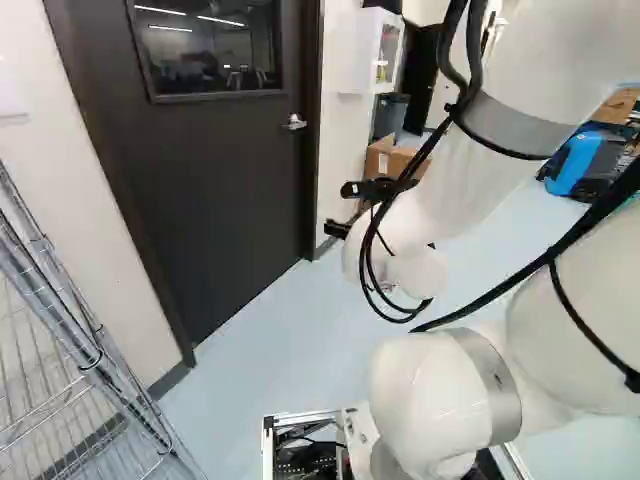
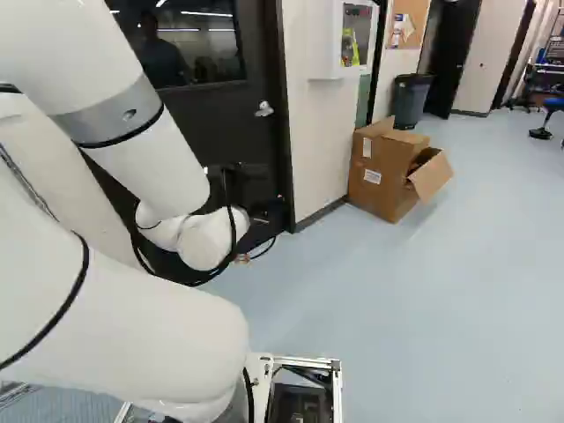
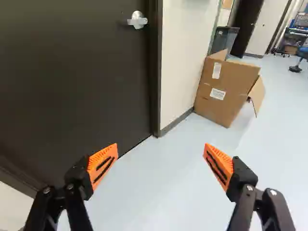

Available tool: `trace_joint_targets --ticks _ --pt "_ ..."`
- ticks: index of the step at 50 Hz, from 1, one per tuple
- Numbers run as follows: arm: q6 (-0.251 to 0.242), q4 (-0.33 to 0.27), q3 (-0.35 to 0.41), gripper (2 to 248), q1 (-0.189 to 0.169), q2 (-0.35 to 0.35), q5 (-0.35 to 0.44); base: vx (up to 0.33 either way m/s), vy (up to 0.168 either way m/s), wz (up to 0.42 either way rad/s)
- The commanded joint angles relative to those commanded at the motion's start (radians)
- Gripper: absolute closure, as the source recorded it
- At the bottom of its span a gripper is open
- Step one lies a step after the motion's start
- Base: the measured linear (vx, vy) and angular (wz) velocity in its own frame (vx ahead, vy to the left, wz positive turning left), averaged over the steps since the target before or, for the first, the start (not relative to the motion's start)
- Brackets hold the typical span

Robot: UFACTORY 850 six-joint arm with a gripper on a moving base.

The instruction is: Open the door and move inside

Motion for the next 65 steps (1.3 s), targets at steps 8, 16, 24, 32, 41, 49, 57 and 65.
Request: trace_joint_targets --ticks 8,16,24,32,41,49,57,65 --pt "0.0 0.0 0.0 3 0.0 0.0 0.0 0.0 0.0 0.0" --pt "0.0 0.0 0.0 3 0.0 0.0 0.0 0.0 0.0 0.0" --pt "0.0 0.0 0.0 3 0.0 0.0 0.0 0.0 0.0 0.0" --pt "0.0 0.0 0.0 3 0.0 0.0 0.0 0.0 0.0 0.0" --pt "0.0 0.0 0.0 3 0.0 0.0 0.0 0.003 0.0 0.0" --pt "0.0 0.0 0.0 3 0.0 0.0 0.0 0.036 0.002 0.001" --pt "0.0 0.0 0.0 3 0.0 0.0 0.0 0.066 0.0 0.001" --pt "0.0 0.0 0.0 3 0.0 0.0 0.0 0.102 0.004 0.002"
